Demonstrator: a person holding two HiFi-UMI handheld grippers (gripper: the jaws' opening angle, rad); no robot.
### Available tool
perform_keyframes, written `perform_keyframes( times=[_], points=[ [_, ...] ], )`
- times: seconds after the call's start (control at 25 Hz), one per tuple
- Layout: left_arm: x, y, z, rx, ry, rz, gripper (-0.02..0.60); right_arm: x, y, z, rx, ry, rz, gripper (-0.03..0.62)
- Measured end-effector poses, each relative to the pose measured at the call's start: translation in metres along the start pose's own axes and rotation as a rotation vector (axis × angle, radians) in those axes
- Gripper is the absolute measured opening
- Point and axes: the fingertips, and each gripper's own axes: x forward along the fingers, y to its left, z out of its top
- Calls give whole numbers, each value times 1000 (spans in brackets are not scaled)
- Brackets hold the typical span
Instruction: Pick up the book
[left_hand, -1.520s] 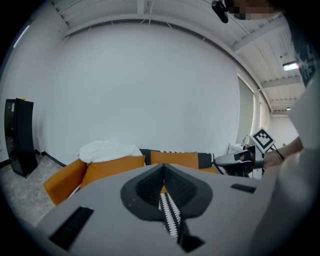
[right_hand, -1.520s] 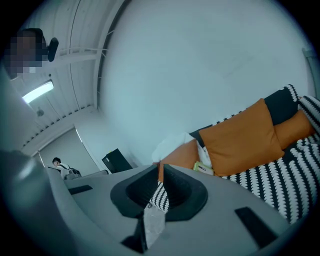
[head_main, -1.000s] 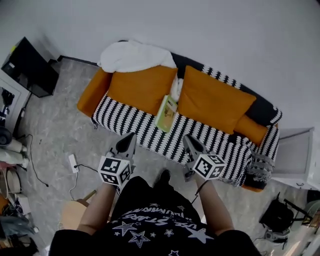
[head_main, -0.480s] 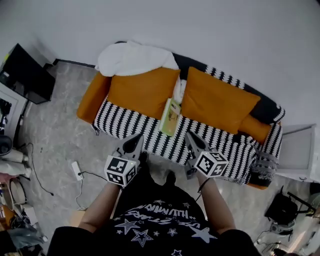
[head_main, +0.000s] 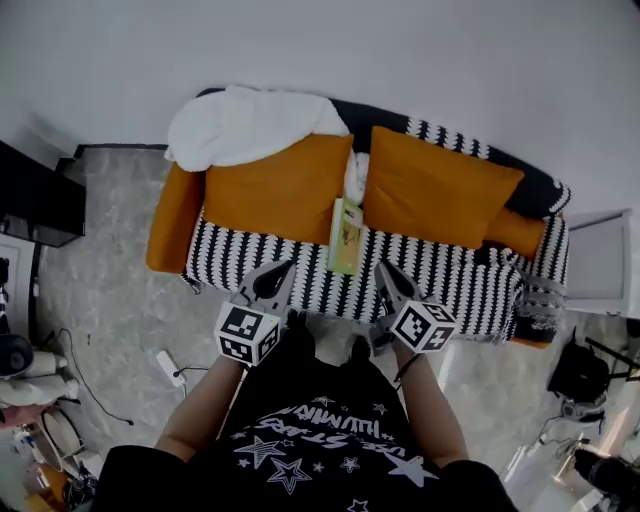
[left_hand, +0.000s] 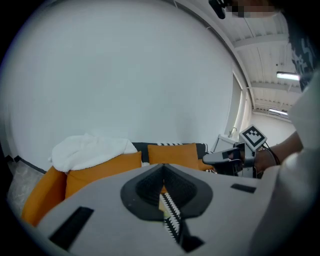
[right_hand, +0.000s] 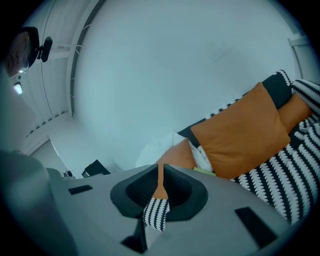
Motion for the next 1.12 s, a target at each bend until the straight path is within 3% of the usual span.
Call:
perform_keyframes(
  times=[0.28,0.68,1.12],
  points=[
    [33,28,-5,16,60,-107,5,17,-13,-10,68,-40,-114,48],
    [68,41,-26,33,141,-245,5,40,-18,-31,35,-68,-224,48],
    [78,59,-55,21,190,-281,5,69,-17,-71,-31,28,-249,48]
  ],
)
